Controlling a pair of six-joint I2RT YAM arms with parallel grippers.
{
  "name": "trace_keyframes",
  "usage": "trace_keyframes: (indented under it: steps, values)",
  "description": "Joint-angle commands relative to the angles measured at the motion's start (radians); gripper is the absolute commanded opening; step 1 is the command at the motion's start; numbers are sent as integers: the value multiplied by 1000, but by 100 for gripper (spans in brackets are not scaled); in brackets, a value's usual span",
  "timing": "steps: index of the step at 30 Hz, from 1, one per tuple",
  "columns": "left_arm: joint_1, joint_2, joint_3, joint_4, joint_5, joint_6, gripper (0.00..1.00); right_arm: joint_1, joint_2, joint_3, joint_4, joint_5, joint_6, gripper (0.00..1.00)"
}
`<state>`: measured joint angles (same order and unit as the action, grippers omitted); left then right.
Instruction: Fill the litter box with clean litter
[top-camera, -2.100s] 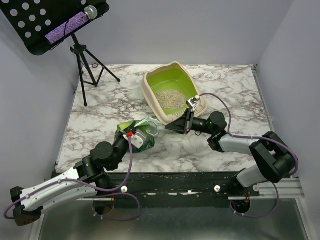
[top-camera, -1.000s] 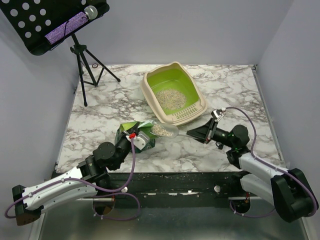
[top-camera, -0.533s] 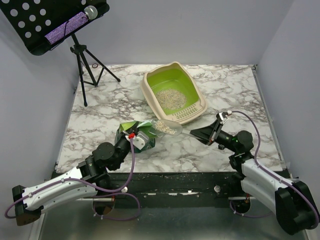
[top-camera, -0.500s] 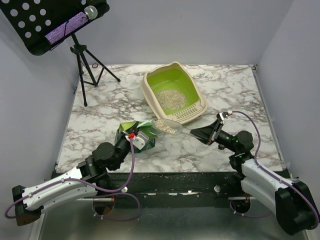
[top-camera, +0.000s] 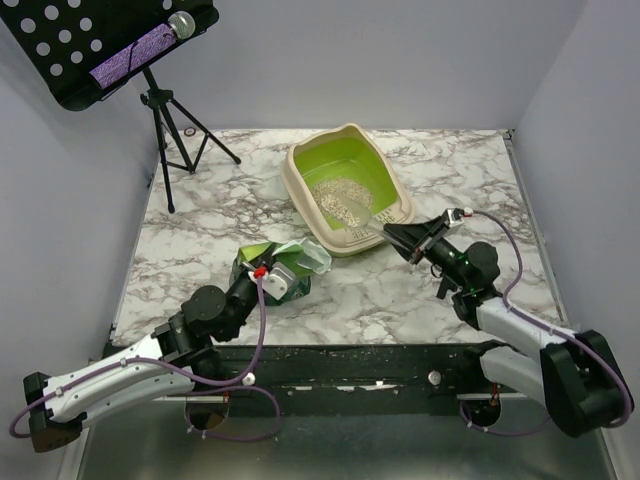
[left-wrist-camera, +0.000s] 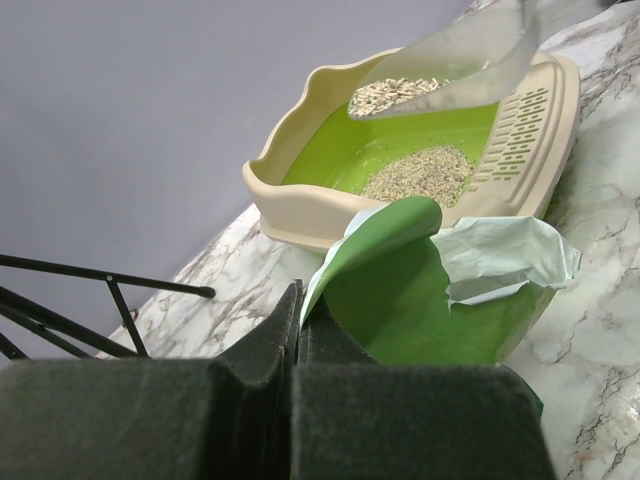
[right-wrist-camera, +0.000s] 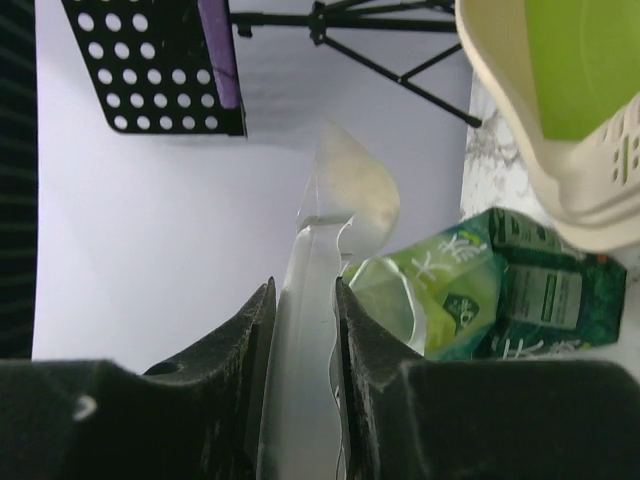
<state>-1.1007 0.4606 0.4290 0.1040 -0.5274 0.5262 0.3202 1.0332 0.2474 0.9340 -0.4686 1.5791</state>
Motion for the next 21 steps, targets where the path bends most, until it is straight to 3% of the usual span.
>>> trace_keyframes:
  steps: [1, 8, 12, 21]
  values:
    - [-2, -26, 1, 54, 27, -18, 0, -4, 151, 69, 144, 128, 27, 0]
    - [-2, -36, 4, 53, 20, -22, 0, -4, 289, 185, 90, 211, -135, 1]
    - [-2, -39, 5, 52, 18, -23, 0, -4, 320, 295, -120, 268, -316, 0]
    - [-2, -23, 13, 45, 9, -25, 0, -4, 410, 674, -774, 364, -727, 0]
